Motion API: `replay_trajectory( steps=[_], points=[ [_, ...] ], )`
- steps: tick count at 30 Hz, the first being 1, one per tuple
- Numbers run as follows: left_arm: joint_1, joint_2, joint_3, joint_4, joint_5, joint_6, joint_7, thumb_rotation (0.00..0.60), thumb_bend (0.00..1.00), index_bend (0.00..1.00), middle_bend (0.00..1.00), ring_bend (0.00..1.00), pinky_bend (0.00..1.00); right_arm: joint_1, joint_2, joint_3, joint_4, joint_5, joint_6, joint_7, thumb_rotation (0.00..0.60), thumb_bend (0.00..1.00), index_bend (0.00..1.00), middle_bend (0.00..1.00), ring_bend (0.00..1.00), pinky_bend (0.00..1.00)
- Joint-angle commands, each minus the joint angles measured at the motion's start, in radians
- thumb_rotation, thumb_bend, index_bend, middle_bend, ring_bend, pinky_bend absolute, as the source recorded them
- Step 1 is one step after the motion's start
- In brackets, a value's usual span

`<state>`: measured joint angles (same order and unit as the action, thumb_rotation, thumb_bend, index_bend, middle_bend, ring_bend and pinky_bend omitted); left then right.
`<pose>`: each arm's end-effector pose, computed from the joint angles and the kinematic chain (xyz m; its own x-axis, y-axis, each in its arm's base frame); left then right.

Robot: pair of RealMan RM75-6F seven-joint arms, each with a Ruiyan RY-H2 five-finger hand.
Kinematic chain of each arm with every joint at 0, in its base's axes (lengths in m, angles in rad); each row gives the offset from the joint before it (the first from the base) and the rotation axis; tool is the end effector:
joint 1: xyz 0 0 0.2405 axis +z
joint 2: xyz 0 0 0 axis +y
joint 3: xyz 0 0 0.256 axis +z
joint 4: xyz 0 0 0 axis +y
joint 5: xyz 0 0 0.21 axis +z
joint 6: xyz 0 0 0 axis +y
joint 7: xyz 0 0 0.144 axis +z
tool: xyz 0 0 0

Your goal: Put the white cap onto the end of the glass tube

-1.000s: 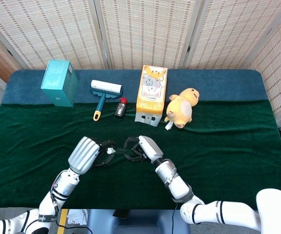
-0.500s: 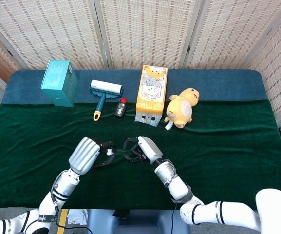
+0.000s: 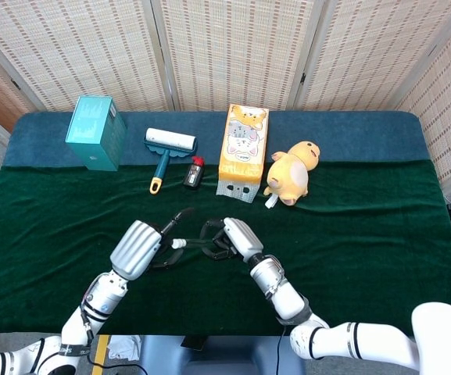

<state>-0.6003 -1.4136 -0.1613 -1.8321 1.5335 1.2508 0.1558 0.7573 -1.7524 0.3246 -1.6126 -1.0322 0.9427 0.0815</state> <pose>-0.0890 0.2726 0.0510 0.1331 0.1037 0.9857 0.8070 -0.5887 -0.0471 -0.0540 -0.3117 -0.0596 -0.2791 -0.5183 0.8084 -0.8934 -0.1684 -0.4164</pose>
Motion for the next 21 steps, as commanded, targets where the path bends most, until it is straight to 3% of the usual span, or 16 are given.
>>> replay_trajectory(
  steps=[1, 6, 10, 16, 21],
  points=[
    [0.001, 0.011, 0.004, -0.005, -0.007, -0.009, 0.004, 0.600, 0.39, 0.05, 1.00, 0.88, 0.82, -0.004, 0.012, -0.003, -0.001, 0.003, 0.004, -0.011, 0.600, 0.69, 0.89, 1.00, 1.00, 1.00],
    [0.004, 0.034, 0.007, -0.008, -0.020, -0.019, -0.003, 0.600, 0.36, 0.00, 0.97, 0.81, 0.82, -0.012, 0.046, -0.014, -0.002, 0.010, 0.012, -0.049, 0.600, 0.69, 0.89, 1.00, 1.00, 1.00],
    [0.017, 0.062, 0.011, -0.003, -0.026, -0.012, -0.007, 0.600, 0.36, 0.00, 0.90, 0.75, 0.81, -0.019, 0.093, -0.034, 0.003, 0.018, 0.019, -0.113, 0.600, 0.69, 0.89, 1.00, 1.00, 1.00],
    [0.048, 0.104, 0.018, 0.025, -0.066, -0.002, -0.029, 0.600, 0.36, 0.04, 0.81, 0.65, 0.64, -0.029, 0.134, -0.083, 0.037, 0.042, 0.051, -0.249, 0.600, 0.69, 0.89, 1.00, 1.00, 1.00],
    [0.074, 0.111, 0.023, 0.064, -0.089, 0.015, -0.058, 0.600, 0.36, 0.05, 0.77, 0.62, 0.57, -0.024, 0.106, -0.127, 0.102, 0.039, 0.087, -0.372, 0.600, 0.69, 0.88, 1.00, 1.00, 1.00]
  ],
)
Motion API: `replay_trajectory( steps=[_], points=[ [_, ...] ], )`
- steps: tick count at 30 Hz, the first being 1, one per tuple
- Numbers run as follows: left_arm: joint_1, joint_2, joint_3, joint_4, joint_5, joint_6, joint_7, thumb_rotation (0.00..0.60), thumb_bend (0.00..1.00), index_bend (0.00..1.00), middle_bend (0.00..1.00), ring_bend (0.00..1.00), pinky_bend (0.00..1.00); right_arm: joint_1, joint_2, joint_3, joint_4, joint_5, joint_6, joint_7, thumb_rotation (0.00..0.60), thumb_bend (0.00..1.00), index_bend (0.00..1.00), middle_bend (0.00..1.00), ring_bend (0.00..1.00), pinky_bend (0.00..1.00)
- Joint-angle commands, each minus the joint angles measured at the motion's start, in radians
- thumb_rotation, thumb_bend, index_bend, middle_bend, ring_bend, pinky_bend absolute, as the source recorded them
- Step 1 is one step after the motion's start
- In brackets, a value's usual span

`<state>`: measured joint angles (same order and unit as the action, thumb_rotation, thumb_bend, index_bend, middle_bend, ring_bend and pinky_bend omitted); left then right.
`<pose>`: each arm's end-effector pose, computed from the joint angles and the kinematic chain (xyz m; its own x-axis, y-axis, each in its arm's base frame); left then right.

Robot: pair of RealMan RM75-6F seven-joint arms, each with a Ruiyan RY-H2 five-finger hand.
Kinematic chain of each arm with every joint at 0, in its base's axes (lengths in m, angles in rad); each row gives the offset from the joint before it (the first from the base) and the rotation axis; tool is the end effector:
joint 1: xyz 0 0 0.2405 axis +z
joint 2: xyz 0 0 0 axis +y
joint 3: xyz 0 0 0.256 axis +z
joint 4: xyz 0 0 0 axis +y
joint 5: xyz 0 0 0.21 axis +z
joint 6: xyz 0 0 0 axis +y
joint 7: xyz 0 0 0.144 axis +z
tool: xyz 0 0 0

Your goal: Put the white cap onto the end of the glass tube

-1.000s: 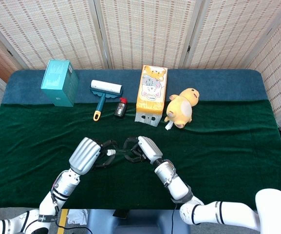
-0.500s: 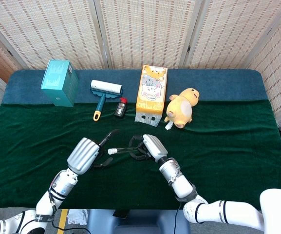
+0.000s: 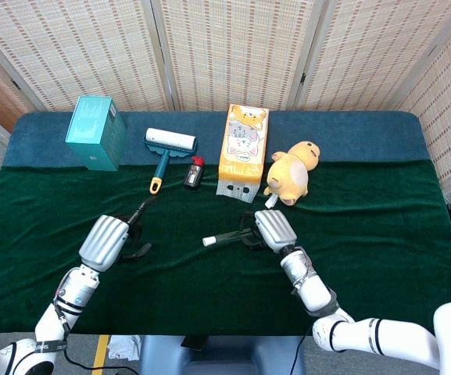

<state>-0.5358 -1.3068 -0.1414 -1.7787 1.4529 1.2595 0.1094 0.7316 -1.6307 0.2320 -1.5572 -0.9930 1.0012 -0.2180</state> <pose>-0.1468 0.2852 0.0754 0.2074 0.0855 0.9745 0.8831 -0.4448 -0.1489 -0.1208 -0.3299 -0.0343 0.1249 -0.3647 0.9227 -0.9698 -0.2411 0.0360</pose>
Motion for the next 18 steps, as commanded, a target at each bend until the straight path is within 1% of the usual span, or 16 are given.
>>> replay_trajectory(
  steps=[1, 5, 8, 14, 18],
  points=[
    [0.015, 0.005, 0.005, 0.017, -0.012, 0.009, -0.017, 0.600, 0.36, 0.05, 0.77, 0.62, 0.57, 0.002, -0.028, -0.044, 0.065, -0.004, 0.036, -0.097, 0.600, 0.69, 0.87, 1.00, 1.00, 1.00],
    [0.028, 0.007, 0.010, 0.029, -0.017, 0.015, -0.030, 0.600, 0.36, 0.03, 0.76, 0.61, 0.55, 0.003, -0.067, -0.066, 0.124, -0.015, 0.056, -0.158, 0.600, 0.69, 0.82, 1.00, 1.00, 1.00],
    [0.038, 0.011, 0.016, 0.036, -0.019, 0.017, -0.041, 0.600, 0.36, 0.03, 0.76, 0.61, 0.54, 0.000, -0.096, -0.080, 0.167, -0.021, 0.068, -0.196, 0.600, 0.69, 0.75, 1.00, 1.00, 1.00],
    [0.053, 0.010, 0.022, 0.050, -0.017, 0.024, -0.061, 0.600, 0.36, 0.03, 0.75, 0.60, 0.52, -0.014, -0.125, -0.085, 0.200, -0.007, 0.060, -0.214, 0.600, 0.69, 0.66, 1.00, 1.00, 1.00],
    [0.059, 0.009, 0.023, 0.056, -0.014, 0.028, -0.067, 0.600, 0.36, 0.01, 0.74, 0.60, 0.51, -0.025, -0.126, -0.088, 0.196, -0.012, 0.059, -0.216, 0.600, 0.69, 0.56, 1.00, 1.00, 1.00]
  ],
)
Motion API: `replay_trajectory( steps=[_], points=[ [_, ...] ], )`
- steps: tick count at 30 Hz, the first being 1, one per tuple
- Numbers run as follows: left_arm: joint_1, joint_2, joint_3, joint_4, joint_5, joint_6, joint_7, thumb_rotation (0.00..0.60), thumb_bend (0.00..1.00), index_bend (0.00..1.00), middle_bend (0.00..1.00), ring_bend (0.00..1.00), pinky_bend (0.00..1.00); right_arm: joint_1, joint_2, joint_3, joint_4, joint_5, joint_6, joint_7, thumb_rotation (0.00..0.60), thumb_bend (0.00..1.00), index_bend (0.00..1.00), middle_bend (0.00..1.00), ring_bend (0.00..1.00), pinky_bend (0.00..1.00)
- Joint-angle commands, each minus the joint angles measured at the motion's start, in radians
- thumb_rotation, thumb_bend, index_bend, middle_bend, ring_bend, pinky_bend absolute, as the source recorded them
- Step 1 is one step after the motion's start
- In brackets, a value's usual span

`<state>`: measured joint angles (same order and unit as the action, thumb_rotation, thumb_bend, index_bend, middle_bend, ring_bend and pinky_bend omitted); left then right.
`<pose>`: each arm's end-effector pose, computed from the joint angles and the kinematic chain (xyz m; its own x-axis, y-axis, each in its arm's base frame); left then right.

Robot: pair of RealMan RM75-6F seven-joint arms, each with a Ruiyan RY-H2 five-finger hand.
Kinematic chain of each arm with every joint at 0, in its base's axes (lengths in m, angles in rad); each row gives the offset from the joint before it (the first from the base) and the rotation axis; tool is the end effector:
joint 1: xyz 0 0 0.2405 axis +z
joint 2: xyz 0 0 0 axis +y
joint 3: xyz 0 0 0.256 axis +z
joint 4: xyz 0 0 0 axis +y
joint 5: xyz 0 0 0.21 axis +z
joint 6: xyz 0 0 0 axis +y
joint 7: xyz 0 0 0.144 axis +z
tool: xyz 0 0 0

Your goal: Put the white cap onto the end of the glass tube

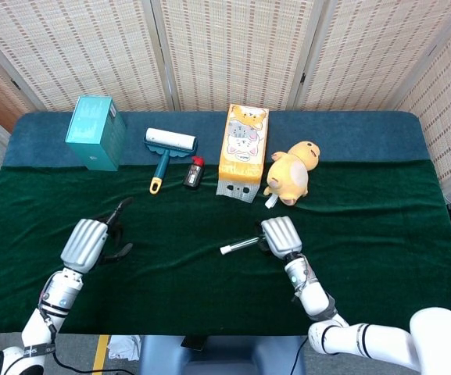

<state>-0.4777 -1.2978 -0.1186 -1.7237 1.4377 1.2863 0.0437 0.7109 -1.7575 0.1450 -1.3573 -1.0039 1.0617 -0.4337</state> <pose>-0.1813 0.2804 0.0804 0.1917 0.0916 0.9772 0.9222 -0.3574 -0.1475 -0.1570 -0.3232 -0.0676 0.4096 -0.2863 0.8662 -0.9029 -0.2630 0.3400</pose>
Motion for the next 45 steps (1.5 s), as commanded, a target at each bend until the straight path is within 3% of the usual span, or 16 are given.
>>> replay_trajectory(
  steps=[1, 13, 19, 24, 26, 28, 31, 35, 37, 40, 45],
  points=[
    [0.003, 0.000, 0.001, 0.001, 0.001, 0.001, -0.003, 0.600, 0.36, 0.01, 0.74, 0.60, 0.50, -0.007, 0.002, 0.000, -0.007, 0.001, -0.003, -0.001, 0.600, 0.69, 0.54, 1.00, 1.00, 1.00],
    [0.029, -0.006, 0.013, 0.017, -0.010, 0.002, -0.016, 0.600, 0.36, 0.00, 0.73, 0.59, 0.50, -0.023, 0.061, 0.008, -0.083, 0.057, -0.047, -0.033, 0.600, 0.69, 0.34, 1.00, 1.00, 1.00],
    [0.044, 0.009, 0.011, 0.019, -0.022, 0.009, -0.020, 0.600, 0.36, 0.00, 0.73, 0.59, 0.50, -0.043, 0.124, 0.022, -0.150, 0.033, -0.021, -0.003, 0.600, 0.69, 0.30, 1.00, 1.00, 1.00],
    [0.066, 0.048, 0.008, 0.021, -0.060, 0.010, 0.000, 0.600, 0.36, 0.10, 0.73, 0.59, 0.48, -0.097, 0.254, 0.014, -0.258, -0.031, 0.047, 0.029, 0.600, 0.69, 0.30, 0.97, 1.00, 1.00],
    [0.077, 0.070, 0.011, 0.020, -0.091, 0.005, 0.035, 0.600, 0.36, 0.15, 0.71, 0.58, 0.47, -0.132, 0.329, -0.008, -0.313, -0.063, 0.083, 0.032, 0.600, 0.69, 0.31, 0.92, 0.98, 1.00],
    [0.091, 0.086, 0.009, 0.025, -0.126, 0.012, 0.077, 0.600, 0.36, 0.19, 0.69, 0.55, 0.45, -0.174, 0.402, -0.030, -0.362, -0.102, 0.127, 0.048, 0.600, 0.69, 0.31, 0.81, 0.89, 1.00],
    [0.118, 0.087, 0.001, 0.045, -0.162, 0.051, 0.117, 0.600, 0.36, 0.22, 0.63, 0.51, 0.40, -0.233, 0.482, -0.056, -0.400, -0.170, 0.191, 0.107, 0.600, 0.69, 0.31, 0.64, 0.72, 0.85],
    [0.167, 0.078, 0.000, 0.086, -0.187, 0.121, 0.144, 0.600, 0.36, 0.24, 0.55, 0.43, 0.34, -0.311, 0.586, -0.097, -0.409, -0.277, 0.264, 0.217, 0.600, 0.69, 0.31, 0.33, 0.38, 0.45],
    [0.191, 0.082, 0.008, 0.091, -0.185, 0.143, 0.136, 0.600, 0.36, 0.23, 0.50, 0.38, 0.32, -0.343, 0.627, -0.119, -0.404, -0.321, 0.293, 0.249, 0.600, 0.69, 0.29, 0.24, 0.25, 0.30],
    [0.234, 0.096, 0.035, 0.082, -0.166, 0.173, 0.108, 0.600, 0.36, 0.22, 0.45, 0.32, 0.27, -0.394, 0.669, -0.146, -0.399, -0.370, 0.346, 0.279, 0.600, 0.69, 0.25, 0.15, 0.17, 0.21],
    [0.301, 0.099, 0.070, 0.070, -0.107, 0.253, 0.085, 0.600, 0.36, 0.20, 0.40, 0.29, 0.23, -0.475, 0.679, -0.166, -0.371, -0.403, 0.427, 0.331, 0.600, 0.69, 0.24, 0.13, 0.13, 0.21]
  ],
)
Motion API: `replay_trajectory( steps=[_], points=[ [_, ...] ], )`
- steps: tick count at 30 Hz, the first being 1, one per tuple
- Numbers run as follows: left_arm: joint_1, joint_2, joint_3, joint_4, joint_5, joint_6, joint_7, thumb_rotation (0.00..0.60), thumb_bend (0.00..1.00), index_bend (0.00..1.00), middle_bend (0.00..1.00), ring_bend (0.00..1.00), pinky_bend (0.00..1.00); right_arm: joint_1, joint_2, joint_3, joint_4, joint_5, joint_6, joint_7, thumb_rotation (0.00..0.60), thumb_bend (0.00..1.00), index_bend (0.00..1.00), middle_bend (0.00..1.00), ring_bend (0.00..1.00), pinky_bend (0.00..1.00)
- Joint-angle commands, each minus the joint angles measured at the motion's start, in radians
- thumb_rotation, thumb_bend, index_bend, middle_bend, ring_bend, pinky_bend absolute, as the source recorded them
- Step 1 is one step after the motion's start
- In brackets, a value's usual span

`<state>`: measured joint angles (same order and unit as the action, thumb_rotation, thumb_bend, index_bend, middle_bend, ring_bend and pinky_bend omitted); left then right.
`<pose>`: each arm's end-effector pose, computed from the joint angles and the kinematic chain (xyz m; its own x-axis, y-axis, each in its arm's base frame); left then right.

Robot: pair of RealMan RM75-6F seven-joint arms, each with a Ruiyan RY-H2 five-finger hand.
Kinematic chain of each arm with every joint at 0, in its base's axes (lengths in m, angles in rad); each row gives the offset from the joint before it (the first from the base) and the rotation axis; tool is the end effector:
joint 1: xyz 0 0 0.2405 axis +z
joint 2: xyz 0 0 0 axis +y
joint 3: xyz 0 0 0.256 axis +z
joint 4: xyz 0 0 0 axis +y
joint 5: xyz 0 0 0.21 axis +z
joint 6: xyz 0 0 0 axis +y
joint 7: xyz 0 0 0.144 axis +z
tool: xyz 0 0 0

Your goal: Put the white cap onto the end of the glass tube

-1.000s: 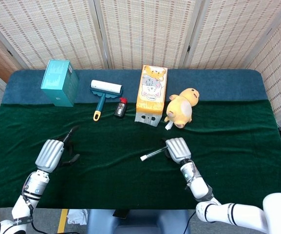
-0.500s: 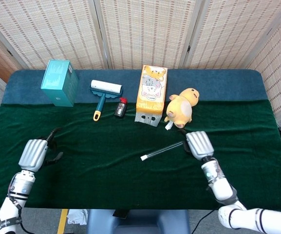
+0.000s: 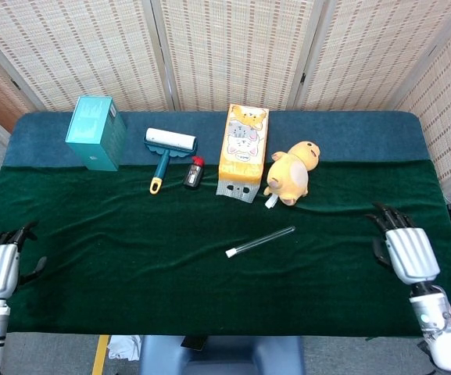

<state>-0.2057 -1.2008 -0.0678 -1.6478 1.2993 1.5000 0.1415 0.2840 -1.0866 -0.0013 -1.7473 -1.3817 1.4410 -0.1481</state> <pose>-0.2972 0.2184 0.1426 0.3984 -0.0446 0.9161 0.9158 0.0743 -0.3946 -0.2694 -0.2244 0.1497 0.4390 -0.0331 0.8979 -0.8962 -0.0874 0.4349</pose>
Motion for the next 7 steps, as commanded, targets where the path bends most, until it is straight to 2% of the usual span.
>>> replay_trajectory(
  steps=[1, 7],
  points=[
    [0.038, 0.000, 0.023, -0.007, 0.042, 0.053, -0.013, 0.600, 0.36, 0.20, 0.40, 0.28, 0.23, -0.060, 0.006, -0.022, 0.027, -0.032, 0.058, 0.063, 0.600, 0.69, 0.24, 0.13, 0.13, 0.21],
    [0.074, -0.012, 0.038, -0.019, 0.087, 0.098, 0.005, 0.600, 0.36, 0.20, 0.40, 0.28, 0.21, -0.121, -0.023, -0.011, 0.082, -0.056, 0.133, 0.115, 0.600, 0.69, 0.24, 0.13, 0.12, 0.21]
  ],
)
